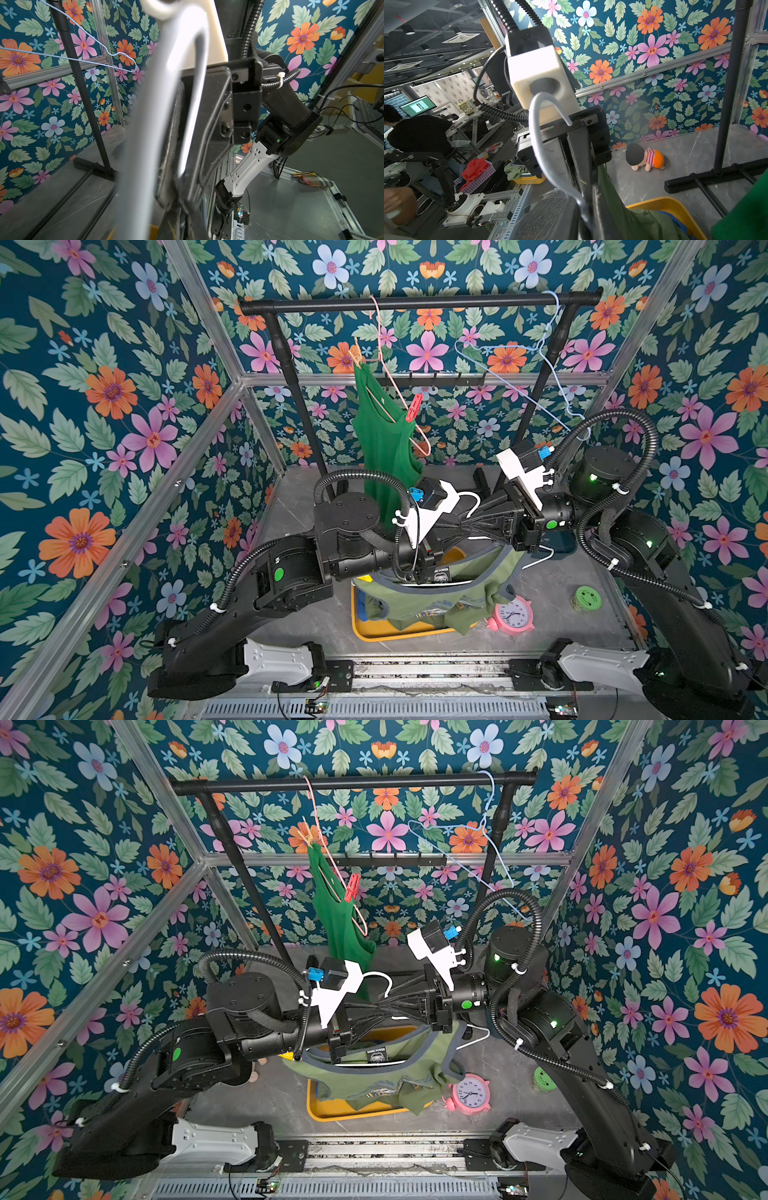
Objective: Remove the clothespins securing tank tops to the hanger
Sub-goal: Adjust the hanger.
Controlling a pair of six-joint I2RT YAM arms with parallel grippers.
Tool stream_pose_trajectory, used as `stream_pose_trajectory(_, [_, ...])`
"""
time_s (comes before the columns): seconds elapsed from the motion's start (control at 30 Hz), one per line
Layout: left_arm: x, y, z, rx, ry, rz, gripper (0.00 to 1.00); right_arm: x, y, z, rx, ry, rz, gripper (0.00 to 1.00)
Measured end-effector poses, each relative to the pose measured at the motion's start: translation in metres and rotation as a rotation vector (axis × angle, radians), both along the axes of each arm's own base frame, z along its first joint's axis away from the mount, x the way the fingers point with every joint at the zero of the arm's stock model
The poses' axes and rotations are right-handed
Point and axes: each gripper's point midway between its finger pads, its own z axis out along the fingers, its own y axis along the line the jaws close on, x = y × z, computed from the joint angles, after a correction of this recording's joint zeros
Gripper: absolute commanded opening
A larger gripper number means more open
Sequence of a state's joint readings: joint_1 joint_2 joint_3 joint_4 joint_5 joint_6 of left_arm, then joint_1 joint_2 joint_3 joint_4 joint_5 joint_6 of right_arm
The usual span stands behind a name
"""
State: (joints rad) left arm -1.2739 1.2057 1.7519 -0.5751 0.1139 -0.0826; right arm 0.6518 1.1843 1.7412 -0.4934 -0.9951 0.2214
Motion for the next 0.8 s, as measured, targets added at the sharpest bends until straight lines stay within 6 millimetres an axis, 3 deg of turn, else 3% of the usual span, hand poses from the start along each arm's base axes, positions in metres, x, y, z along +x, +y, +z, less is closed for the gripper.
stream_pose_trajectory(0.1, [0.001,0.0,0.001,-0.009,0.017,0.004,0.0,0.001,0.001,0.002,0.007,-0.035,-0.002,0.0])
stream_pose_trajectory(0.23, [0.002,0.001,0.002,-0.009,0.016,0.012,0.01,0.004,0.004,0.001,0.009,-0.05,-0.001,0.0])
stream_pose_trajectory(0.37, [0.002,0.006,0.003,-0.012,0.009,0.021,0.31,0.005,0.005,0.001,0.01,-0.056,0.001,0.0])
stream_pose_trajectory(0.43, [-0.001,0.011,0.006,-0.026,0.009,0.014,0.41,0.008,0.005,-0.001,0.007,-0.062,-0.014,0.0])
stream_pose_trajectory(0.67, [-0.01,0.057,0.037,-0.143,-0.025,0.04,0.52,0.012,0.003,0.006,0.007,-0.113,-0.059,0.0])
stream_pose_trajectory(0.8, [-0.017,0.093,0.053,-0.248,-0.045,0.062,0.67,0.026,0.003,0.002,-0.011,-0.111,-0.105,0.0])
